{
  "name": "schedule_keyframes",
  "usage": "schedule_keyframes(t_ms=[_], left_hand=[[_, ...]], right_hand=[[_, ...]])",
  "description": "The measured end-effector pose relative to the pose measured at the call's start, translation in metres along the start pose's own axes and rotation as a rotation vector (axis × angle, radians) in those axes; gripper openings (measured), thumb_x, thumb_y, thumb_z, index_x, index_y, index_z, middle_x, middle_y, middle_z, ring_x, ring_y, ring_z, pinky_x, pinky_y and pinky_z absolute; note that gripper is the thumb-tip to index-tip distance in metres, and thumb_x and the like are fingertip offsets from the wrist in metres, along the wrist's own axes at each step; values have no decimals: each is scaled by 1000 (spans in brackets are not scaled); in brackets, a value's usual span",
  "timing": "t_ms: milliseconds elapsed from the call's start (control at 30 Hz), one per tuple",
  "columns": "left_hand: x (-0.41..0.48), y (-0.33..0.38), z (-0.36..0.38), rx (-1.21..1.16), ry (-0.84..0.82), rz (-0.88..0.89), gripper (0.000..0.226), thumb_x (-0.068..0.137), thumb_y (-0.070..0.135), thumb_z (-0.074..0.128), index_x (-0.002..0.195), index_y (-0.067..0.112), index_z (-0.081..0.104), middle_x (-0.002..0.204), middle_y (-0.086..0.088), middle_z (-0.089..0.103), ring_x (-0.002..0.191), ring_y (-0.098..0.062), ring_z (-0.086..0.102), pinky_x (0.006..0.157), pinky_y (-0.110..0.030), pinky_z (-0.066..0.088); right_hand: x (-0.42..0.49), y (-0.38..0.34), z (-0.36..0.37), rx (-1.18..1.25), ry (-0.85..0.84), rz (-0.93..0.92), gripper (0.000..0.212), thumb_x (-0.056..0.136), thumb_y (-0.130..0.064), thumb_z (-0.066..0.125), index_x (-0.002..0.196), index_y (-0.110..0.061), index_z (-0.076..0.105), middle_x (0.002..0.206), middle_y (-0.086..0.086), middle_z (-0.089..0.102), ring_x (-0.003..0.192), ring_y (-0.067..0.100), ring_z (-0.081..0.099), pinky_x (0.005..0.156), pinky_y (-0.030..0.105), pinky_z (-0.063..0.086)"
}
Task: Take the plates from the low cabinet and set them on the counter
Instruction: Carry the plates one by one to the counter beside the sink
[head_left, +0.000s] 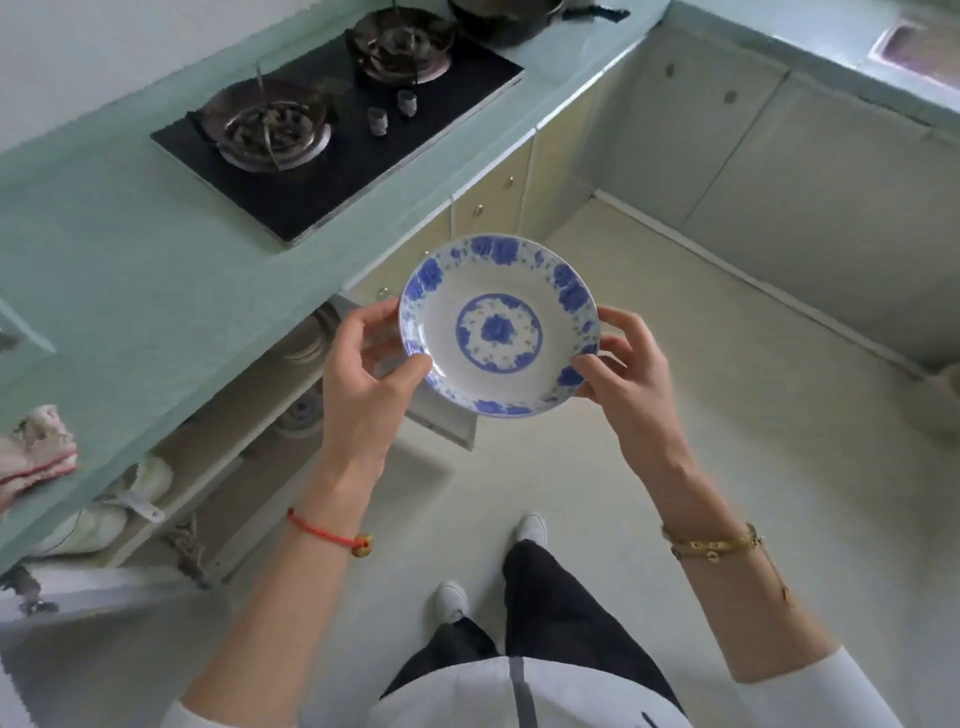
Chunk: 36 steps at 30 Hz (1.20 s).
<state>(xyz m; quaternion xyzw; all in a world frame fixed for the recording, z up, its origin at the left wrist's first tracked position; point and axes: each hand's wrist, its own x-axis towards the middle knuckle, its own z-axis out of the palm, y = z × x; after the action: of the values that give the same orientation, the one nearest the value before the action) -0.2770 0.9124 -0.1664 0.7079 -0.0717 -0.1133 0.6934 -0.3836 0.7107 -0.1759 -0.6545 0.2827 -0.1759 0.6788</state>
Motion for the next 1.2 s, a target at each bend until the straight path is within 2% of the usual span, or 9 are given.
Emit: schedule_keyframes(t_ms=[67, 300, 400, 567, 700, 867, 967, 1133, 1200], left_hand=[[15, 1, 29, -11, -83, -32, 50, 72, 9, 73, 119, 21, 62, 119, 0, 69, 112, -14, 66, 87, -30, 58], [91, 0, 154, -94, -297, -82, 48, 70, 9, 69, 116, 22, 64, 117, 4, 71, 109, -11, 69, 85, -28, 59], [130, 5, 209, -116, -349, -87, 48, 72, 8, 68, 118, 20, 64, 118, 4, 71, 109, -13, 69, 84, -27, 58], [202, 20, 311, -166, -388, -86, 48, 72, 6, 67, 118, 18, 65, 118, 0, 72, 108, -16, 70, 79, -22, 56], [263, 28, 390, -170, -409, -52, 48, 74, 5, 67, 120, 18, 65, 116, 4, 73, 106, -13, 70, 76, -19, 56], [330, 35, 463, -160, -431, -43, 46, 72, 8, 68, 115, 25, 67, 117, 5, 72, 105, -10, 71, 76, -18, 56], [376, 36, 505, -148, -448, -46, 47, 72, 8, 68, 117, 23, 66, 118, 4, 72, 108, -12, 70, 77, -19, 56], [473, 40, 582, -127, -479, -34, 47, 73, 9, 69, 118, 22, 66, 118, 5, 72, 112, -13, 68, 89, -28, 54], [515, 48, 614, -123, -490, -22, 47, 71, 10, 69, 116, 24, 67, 115, 8, 73, 110, -9, 69, 87, -25, 55]], right_hand=[[6, -3, -24, 14, 86, -2, 41, 87, 3, 57, 123, -17, 56, 100, 11, 68, 80, 10, 71, 62, 22, 56], [73, -11, -104, 91, 333, 22, 44, 90, 2, 56, 131, -13, 54, 105, 13, 66, 86, 15, 68, 62, 19, 55], [117, -21, -137, 104, 382, 23, 45, 89, 3, 55, 132, -9, 51, 107, 15, 66, 84, 16, 68, 60, 18, 54], [211, -49, -201, 92, 412, 5, 41, 88, 4, 57, 128, -6, 53, 104, 14, 66, 80, 11, 68, 59, 19, 54], [294, -68, -251, 85, 430, -27, 38, 86, 4, 59, 123, -9, 56, 101, 9, 67, 81, 10, 68, 60, 21, 55], [380, -82, -290, 98, 441, -32, 36, 87, 3, 58, 120, -10, 56, 98, 5, 67, 78, 5, 70, 61, 22, 56], [435, -86, -311, 96, 454, -23, 36, 87, 2, 58, 120, -11, 56, 99, 7, 66, 80, 10, 69, 63, 24, 57], [548, -98, -342, 107, 483, -48, 35, 86, 5, 56, 119, -8, 56, 100, 12, 66, 87, 19, 67, 65, 29, 59], [596, -107, -354, 114, 495, -63, 35, 86, 5, 56, 118, -9, 56, 103, 15, 66, 90, 22, 68, 65, 29, 59]])
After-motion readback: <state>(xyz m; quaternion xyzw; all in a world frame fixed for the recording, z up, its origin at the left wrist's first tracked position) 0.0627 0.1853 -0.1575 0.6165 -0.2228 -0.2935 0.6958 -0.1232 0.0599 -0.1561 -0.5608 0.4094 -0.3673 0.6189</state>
